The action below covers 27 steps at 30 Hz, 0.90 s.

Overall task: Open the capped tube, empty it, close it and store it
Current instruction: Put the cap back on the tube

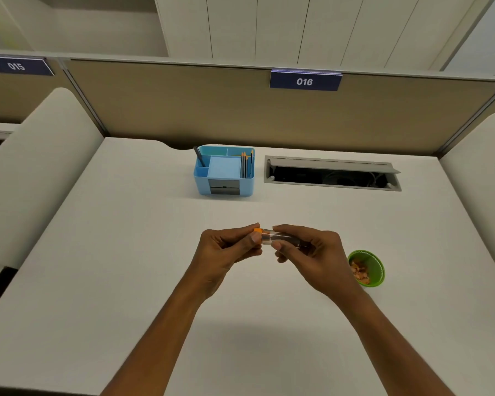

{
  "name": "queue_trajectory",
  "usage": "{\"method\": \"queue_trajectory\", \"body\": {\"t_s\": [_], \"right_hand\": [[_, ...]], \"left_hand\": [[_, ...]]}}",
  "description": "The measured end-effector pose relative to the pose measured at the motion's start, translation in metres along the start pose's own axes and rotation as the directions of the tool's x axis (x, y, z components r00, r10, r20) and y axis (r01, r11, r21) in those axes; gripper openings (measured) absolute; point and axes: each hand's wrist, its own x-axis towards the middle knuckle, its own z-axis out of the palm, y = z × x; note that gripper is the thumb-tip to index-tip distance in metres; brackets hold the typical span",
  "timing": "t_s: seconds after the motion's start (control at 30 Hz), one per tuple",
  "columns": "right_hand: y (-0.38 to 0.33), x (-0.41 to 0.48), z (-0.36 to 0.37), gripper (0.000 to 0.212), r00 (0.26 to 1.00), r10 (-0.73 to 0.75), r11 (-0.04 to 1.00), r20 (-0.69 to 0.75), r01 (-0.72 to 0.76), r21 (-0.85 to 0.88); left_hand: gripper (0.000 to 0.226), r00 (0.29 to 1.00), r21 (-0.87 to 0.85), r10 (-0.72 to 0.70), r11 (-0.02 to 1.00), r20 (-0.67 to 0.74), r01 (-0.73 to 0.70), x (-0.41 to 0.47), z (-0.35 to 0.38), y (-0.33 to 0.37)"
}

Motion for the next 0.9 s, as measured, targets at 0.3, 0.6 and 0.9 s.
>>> {"method": "queue_trajectory", "body": {"t_s": [0.3, 0.6, 0.9], "right_hand": [[-0.008, 0.002, 0.009, 0.033, 0.982, 0.181, 0.960, 0.051, -0.187, 0.209], [-0.001, 0.004, 0.013, 0.023, 0.977, 0.211, 0.959, 0.036, -0.215, 0.186], [0.005, 0.022, 0.016, 0.031, 0.984, 0.171, 0.985, 0.039, -0.171, 0.001]], "left_hand": [[0.029, 0.994, 0.141, 0.073, 0.986, 0.086, -0.085, 0.001, -0.002, 0.005], [0.021, 0.991, 0.253, 0.122, 0.959, 0.049, -0.130, 0.007, 0.003, 0.000], [0.033, 0.990, 0.215, 0.135, 0.969, -0.039, -0.124, 0.028, -0.007, -0.008]]}}
